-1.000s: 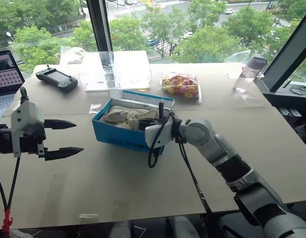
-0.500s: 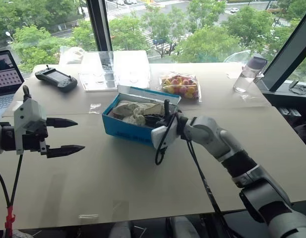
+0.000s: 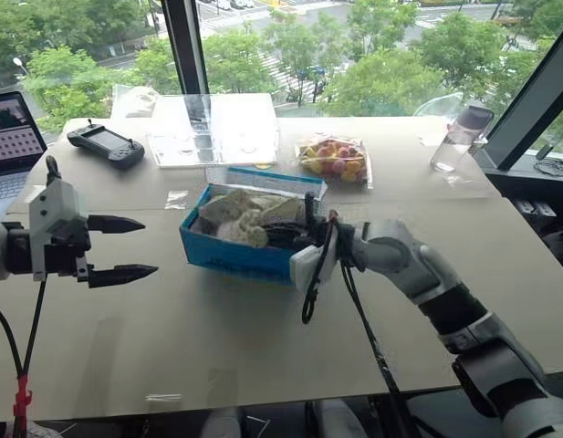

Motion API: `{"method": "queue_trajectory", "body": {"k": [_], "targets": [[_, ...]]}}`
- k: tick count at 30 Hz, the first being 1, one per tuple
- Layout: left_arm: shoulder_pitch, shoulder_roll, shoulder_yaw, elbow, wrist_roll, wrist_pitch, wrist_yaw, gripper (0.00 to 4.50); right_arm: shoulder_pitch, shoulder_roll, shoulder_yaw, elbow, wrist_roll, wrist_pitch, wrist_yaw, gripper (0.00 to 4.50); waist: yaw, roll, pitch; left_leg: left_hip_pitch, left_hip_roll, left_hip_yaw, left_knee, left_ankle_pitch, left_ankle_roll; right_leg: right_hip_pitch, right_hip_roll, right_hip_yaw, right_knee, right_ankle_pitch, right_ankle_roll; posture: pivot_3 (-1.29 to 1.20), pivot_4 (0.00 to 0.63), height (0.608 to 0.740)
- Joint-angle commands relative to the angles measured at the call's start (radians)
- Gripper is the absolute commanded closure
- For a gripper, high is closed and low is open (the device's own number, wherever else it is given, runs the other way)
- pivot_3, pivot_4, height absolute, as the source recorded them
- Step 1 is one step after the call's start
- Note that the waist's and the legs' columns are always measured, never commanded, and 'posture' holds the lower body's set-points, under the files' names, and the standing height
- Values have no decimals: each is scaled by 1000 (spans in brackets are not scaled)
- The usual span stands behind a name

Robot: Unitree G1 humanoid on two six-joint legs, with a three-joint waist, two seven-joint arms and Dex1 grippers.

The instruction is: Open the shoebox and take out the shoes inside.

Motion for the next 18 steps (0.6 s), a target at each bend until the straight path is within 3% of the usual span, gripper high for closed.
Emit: {"method": "queue_trajectory", "body": {"k": [1,6,9,13,16,18], "targets": [[-25,9,6,-10,-1,-20,-8,0,-50,-21,-62,-24,-65,-43,-70,4466,-2,0,0,1,0,0,1,0,0,0,0,0,0,0,0,0,150,740],[-27,5,4,-5,5,-22,-11,0,-109,-1,-147,-8,-49,-18,-151,4466,4,0,0,2,0,2,0,0,0,2,0,-1,0,0,-1,0,150,740],[-26,4,6,-9,2,-20,-13,0,-22,-21,-54,-52,-57,-86,-65,4466,4,-1,0,1,0,2,0,1,-3,1,0,-1,0,0,0,0,150,740],[-41,-1,-8,6,9,-29,-19,0,-83,5,-151,-16,-32,-29,-137,4466,2,0,0,0,0,2,0,1,-2,0,0,-1,0,0,0,0,150,740],[-53,-2,-17,12,11,-31,-22,0,19,-21,-49,-73,-55,-99,-55,4466,3,-1,0,1,0,2,0,1,-1,1,0,-1,0,0,0,0,150,740],[-63,-5,-28,25,19,-40,-20,0,-27,-4,-112,-46,-63,-51,-112,4466,4,-1,0,2,1,2,0,0,-1,2,1,-1,0,0,0,0,150,740]]}}
